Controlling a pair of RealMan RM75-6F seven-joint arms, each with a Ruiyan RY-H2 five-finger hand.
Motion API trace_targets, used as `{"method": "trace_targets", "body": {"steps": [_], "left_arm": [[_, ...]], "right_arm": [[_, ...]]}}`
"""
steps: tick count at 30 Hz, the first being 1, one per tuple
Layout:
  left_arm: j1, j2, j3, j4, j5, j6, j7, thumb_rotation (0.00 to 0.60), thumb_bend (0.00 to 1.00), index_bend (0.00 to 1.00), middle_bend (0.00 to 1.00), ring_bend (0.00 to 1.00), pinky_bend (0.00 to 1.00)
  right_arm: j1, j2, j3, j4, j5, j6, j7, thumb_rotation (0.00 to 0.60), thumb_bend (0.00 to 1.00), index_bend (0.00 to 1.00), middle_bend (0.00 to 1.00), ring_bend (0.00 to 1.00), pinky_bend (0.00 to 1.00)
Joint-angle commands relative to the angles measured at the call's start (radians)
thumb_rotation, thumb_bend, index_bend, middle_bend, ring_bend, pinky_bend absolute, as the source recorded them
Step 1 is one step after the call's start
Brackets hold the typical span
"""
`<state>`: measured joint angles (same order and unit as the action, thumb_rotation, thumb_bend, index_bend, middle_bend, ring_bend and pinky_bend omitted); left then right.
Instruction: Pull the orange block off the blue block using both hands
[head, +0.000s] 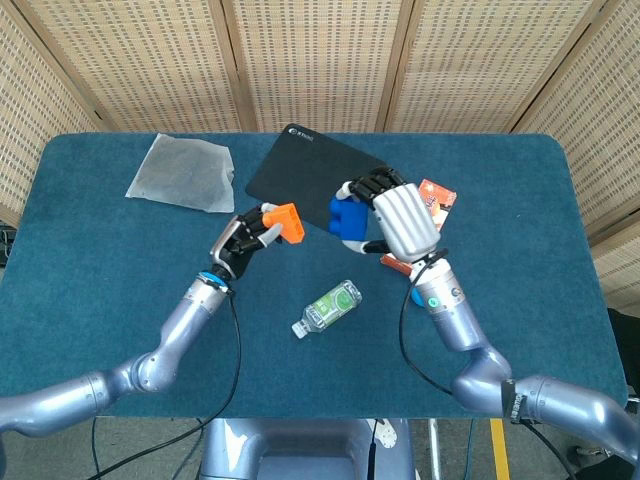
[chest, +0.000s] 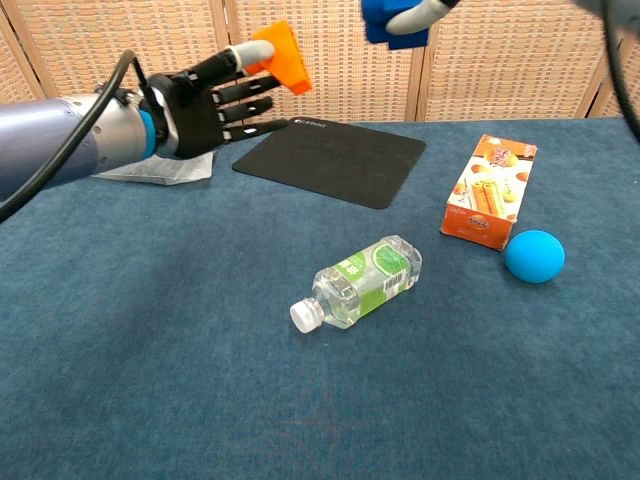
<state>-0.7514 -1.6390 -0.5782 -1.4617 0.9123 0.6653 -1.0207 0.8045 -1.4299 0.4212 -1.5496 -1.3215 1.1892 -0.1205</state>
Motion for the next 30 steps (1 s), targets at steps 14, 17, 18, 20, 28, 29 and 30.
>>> {"method": "trace_targets", "body": {"steps": [14, 17, 18, 20, 28, 29, 30], "left_arm": [[0.032, 0.19, 0.274, 0.345, 0.377, 0.066, 0.484, 0.6, 0.46, 0.65, 0.67, 0.59, 0.07], [0.023, 0.213, 0.306, 0.346, 0.362, 0.016, 0.542, 0.6, 0.45, 0.63, 0.62, 0.57, 0.05], [0.022, 0.214, 0.313, 0.345, 0.356, 0.007, 0.555, 0.6, 0.4, 0.56, 0.53, 0.51, 0.03], [0.019, 0.224, 0.322, 0.33, 0.34, -0.023, 0.555, 0.6, 0.26, 0.31, 0.31, 0.3, 0.01], [0.039, 0.262, 0.319, 0.279, 0.346, 0.007, 0.506, 0.6, 0.01, 0.0, 0.0, 0.0, 0.0], [0.047, 0.276, 0.317, 0.265, 0.349, 0.023, 0.497, 0.6, 0.0, 0.0, 0.0, 0.0, 0.0], [0.063, 0.295, 0.313, 0.246, 0.354, 0.053, 0.488, 0.6, 0.0, 0.0, 0.0, 0.0, 0.0]], "right_arm": [[-0.096, 0.046, -0.22, 0.248, -0.07, -0.114, 0.083, 0.6, 0.13, 0.56, 0.64, 0.48, 0.25], [-0.093, 0.056, -0.239, 0.235, -0.059, -0.164, 0.092, 0.6, 0.07, 0.23, 0.3, 0.27, 0.22], [-0.094, 0.063, -0.237, 0.221, -0.048, -0.173, 0.095, 0.6, 0.03, 0.09, 0.14, 0.14, 0.18], [-0.1, 0.078, -0.228, 0.192, -0.038, -0.163, 0.087, 0.6, 0.0, 0.0, 0.01, 0.02, 0.14], [-0.151, 0.149, -0.223, 0.085, -0.062, -0.072, 0.098, 0.6, 0.0, 0.0, 0.0, 0.0, 0.08], [-0.165, 0.165, -0.228, 0.067, -0.071, -0.054, 0.108, 0.6, 0.0, 0.0, 0.0, 0.0, 0.08], [-0.188, 0.183, -0.237, 0.049, -0.089, -0.023, 0.124, 0.6, 0.0, 0.0, 0.0, 0.0, 0.08]]}}
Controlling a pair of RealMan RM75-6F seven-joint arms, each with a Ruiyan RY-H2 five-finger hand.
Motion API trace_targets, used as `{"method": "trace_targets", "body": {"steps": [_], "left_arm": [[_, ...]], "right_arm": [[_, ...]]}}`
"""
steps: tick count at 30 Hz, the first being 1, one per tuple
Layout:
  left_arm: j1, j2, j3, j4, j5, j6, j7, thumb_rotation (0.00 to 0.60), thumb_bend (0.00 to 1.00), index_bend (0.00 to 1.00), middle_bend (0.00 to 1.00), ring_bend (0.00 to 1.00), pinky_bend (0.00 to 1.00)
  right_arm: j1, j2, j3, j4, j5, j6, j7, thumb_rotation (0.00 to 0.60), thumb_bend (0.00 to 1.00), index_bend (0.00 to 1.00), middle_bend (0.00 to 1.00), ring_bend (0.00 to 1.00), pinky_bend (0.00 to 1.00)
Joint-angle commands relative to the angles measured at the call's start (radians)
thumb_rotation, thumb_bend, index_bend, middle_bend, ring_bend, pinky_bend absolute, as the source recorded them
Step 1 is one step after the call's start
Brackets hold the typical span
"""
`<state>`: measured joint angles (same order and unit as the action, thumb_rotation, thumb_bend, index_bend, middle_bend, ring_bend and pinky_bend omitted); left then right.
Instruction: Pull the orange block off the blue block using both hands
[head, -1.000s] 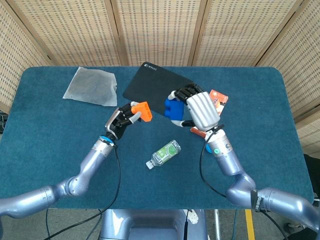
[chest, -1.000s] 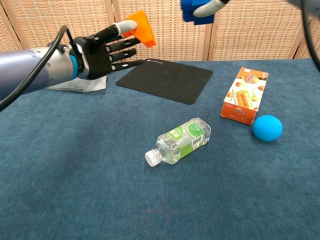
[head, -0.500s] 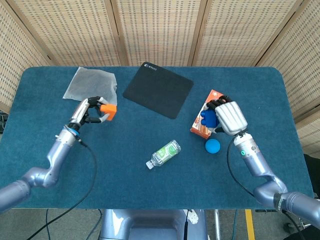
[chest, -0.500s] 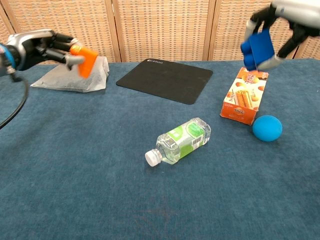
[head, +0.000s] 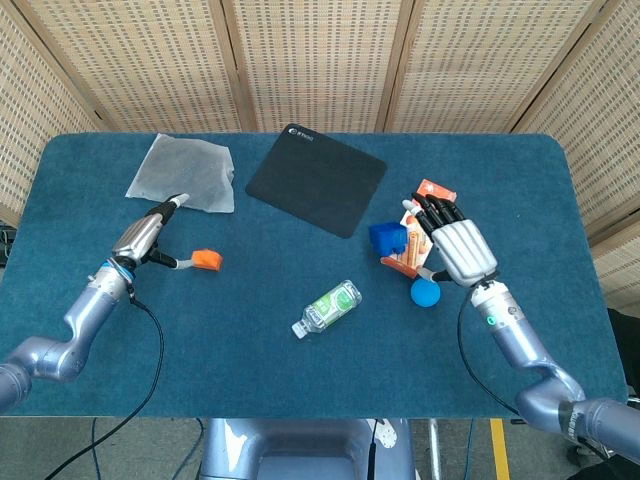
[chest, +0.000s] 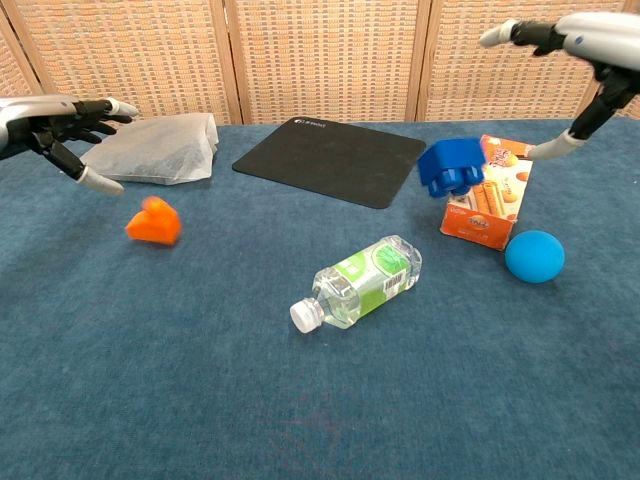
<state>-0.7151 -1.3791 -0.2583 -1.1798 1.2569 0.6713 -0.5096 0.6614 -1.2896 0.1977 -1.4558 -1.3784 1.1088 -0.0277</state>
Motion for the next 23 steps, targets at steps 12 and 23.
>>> {"method": "trace_targets", "body": {"steps": [12, 23], "left_arm": [[0.35, 0.266, 0.096, -0.369, 0.017, 0.494, 0.236, 0.6, 0.0, 0.0, 0.0, 0.0, 0.0], [0.573, 0.274, 0.237, -0.526, 0.152, 0.819, 0.475, 0.6, 0.0, 0.0, 0.0, 0.0, 0.0]], "right_arm": [[-0.347, 0.01, -0.166, 0.225, -0.189, 0.441, 0.318, 0.6, 0.0, 0.0, 0.0, 0.0, 0.02], [-0.493, 0.106, -0.209, 0.063, -0.14, 0.484, 0.052, 0.6, 0.0, 0.0, 0.0, 0.0, 0.0]]}}
